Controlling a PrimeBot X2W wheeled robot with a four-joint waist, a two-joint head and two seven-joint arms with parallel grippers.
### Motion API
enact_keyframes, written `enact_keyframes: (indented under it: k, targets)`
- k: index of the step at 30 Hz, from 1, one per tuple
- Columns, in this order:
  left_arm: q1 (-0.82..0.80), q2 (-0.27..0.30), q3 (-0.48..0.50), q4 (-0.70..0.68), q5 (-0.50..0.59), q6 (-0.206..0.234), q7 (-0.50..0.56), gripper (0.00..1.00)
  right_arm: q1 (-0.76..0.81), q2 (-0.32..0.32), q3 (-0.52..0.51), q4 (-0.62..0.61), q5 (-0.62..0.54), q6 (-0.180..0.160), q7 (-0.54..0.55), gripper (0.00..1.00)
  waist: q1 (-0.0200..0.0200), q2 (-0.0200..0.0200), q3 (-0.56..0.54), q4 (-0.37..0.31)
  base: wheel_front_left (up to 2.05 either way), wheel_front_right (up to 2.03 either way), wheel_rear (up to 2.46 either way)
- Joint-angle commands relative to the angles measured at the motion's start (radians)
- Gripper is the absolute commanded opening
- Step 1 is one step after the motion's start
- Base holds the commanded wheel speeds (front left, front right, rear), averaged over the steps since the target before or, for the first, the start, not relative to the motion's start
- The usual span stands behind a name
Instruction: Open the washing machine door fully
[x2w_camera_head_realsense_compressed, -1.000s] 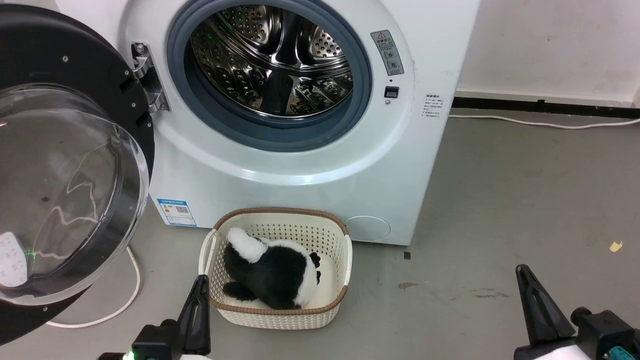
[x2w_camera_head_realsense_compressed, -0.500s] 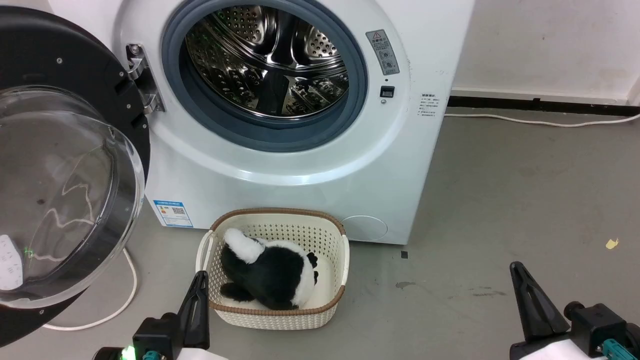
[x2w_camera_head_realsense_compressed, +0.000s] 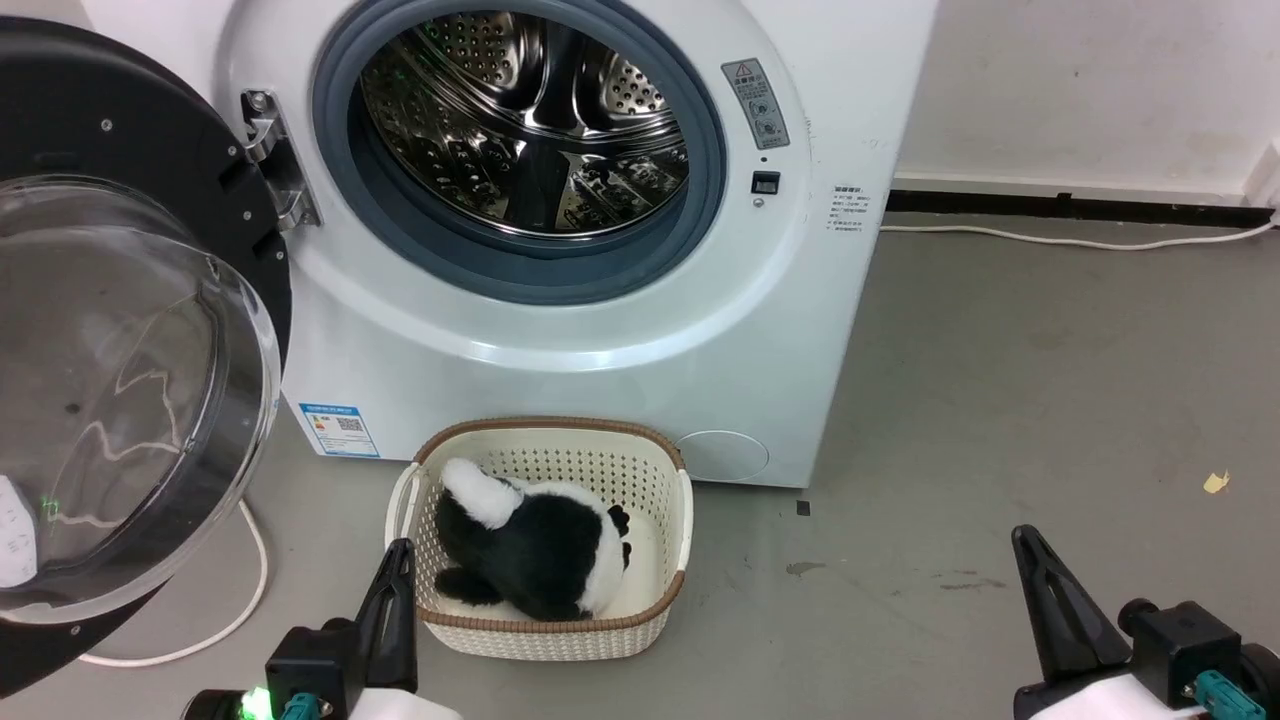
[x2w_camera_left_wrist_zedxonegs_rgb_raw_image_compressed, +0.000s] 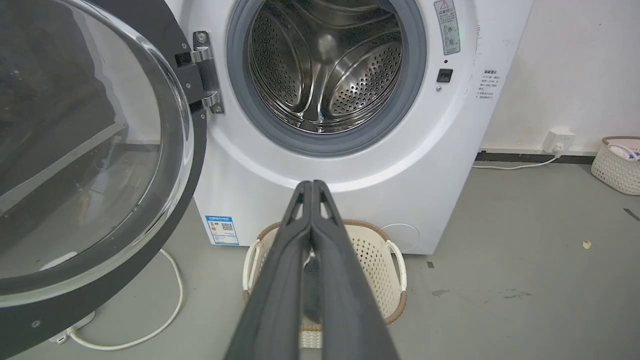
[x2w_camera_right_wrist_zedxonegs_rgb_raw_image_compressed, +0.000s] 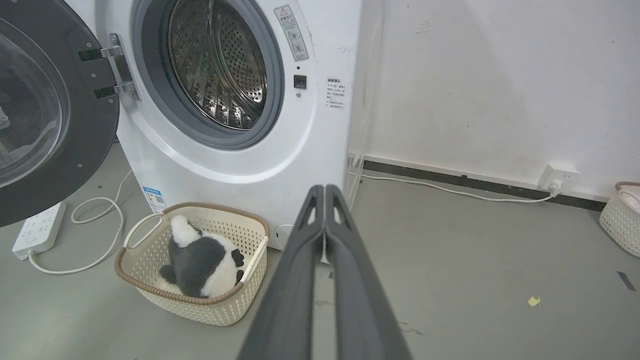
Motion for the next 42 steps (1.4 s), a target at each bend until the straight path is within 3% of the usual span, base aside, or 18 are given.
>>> enact_keyframes:
  k: [1, 42]
  targets:
    - [-0.02, -0.001, 0.005, -0.006, 0.007, -0.009, 0.008, 0.0, -0.02, 0.001, 0.004, -0.005, -0.004, -0.001, 0.007, 0.0, 0.0, 0.0, 0.0, -0.001, 0.0, 0.0, 0.0]
    - [-0.053, -0.021, 0.051, -0.014, 0.056, -0.042, 0.09, 0.0, -0.051, 0.002, 0.032, -0.011, -0.012, -0.001, 0.089, 0.0, 0.0, 0.0, 0.001, -0.029, 0.0, 0.0, 0.0]
